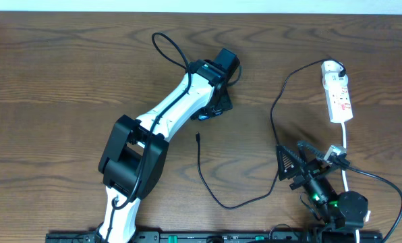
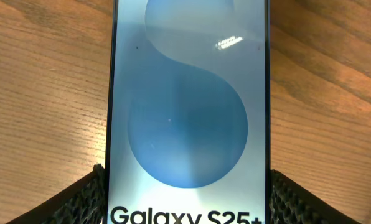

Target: Plug charger to phone and switch on socket

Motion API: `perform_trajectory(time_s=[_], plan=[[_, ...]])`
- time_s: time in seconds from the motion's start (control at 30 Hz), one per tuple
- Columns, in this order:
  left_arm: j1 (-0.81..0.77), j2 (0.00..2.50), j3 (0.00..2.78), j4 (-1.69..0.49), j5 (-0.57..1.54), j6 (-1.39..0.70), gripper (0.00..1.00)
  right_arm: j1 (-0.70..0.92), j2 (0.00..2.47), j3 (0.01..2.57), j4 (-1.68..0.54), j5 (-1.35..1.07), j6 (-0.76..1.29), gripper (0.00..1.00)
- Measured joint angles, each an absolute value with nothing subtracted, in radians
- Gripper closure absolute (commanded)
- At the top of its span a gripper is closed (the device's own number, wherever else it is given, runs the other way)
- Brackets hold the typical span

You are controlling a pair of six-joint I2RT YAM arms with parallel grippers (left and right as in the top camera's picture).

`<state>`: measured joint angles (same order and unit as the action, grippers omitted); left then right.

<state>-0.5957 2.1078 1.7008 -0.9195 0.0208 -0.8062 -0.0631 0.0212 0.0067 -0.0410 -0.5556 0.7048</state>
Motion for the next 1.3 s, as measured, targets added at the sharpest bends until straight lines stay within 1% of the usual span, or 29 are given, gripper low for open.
perform_trajectory(time_s=[0.1, 0.23, 0.3, 0.4, 0.47, 0.53, 0.57, 0.73, 0.8, 0.93, 1.1, 1.17, 1.3], plan=[[-0.596, 2.109, 1.688, -0.916, 0.021, -0.809, 0.71, -0.063, 0.07, 0.007, -0.042, -0.598, 0.707, 0.01], [-0.596, 2.114, 1.679, -0.911, 0.021, -0.812, 0.71, -0.032, 0.228, 0.007, -0.038, -0.627, 0.67, 0.01], [-0.596, 2.115, 1.679, -0.905, 0.021, -0.812, 0.71, 0.007, 0.338, 0.006, 0.007, -0.626, 0.646, 0.01], [-0.596, 2.115, 1.678, -0.888, 0.021, -0.812, 0.71, 0.073, 0.505, 0.007, 0.182, -0.615, 0.623, 0.01], [-0.596, 2.116, 1.677, -0.882, 0.021, -0.815, 0.71, 0.122, 0.633, 0.012, 0.295, -0.598, 0.616, 0.05], [-0.596, 2.117, 1.677, -0.877, 0.021, -0.819, 0.71, 0.164, 0.751, 0.029, 0.345, -0.581, 0.611, 0.07], [-0.596, 2.119, 1.677, -0.875, 0.021, -0.823, 0.71, 0.184, 0.811, 0.042, 0.358, -0.574, 0.609, 0.08], [-0.596, 2.121, 1.677, -0.855, 0.021, -0.847, 0.71, 0.274, 1.136, 0.2, 0.389, -0.535, 0.611, 0.21], [-0.596, 2.121, 1.677, -0.851, 0.022, -0.858, 0.71, 0.294, 1.247, 0.281, 0.397, -0.525, 0.622, 0.24], [-0.596, 2.121, 1.677, -0.85, 0.023, -0.873, 0.71, 0.329, 1.453, 0.428, 0.416, -0.509, 0.656, 0.28], [-0.591, 2.121, 1.677, -0.849, 0.025, -0.892, 0.72, 0.359, 1.599, 0.488, 0.503, -0.501, 0.714, 0.29], [-0.584, 2.121, 1.677, -0.848, 0.032, -0.899, 0.71, 0.363, 1.634, 0.491, 0.571, -0.498, 0.742, 0.29], [-0.562, 2.121, 1.677, -0.844, 0.062, -0.922, 0.72, 0.374, 1.681, 0.491, 0.628, -0.466, 0.796, 0.29]])
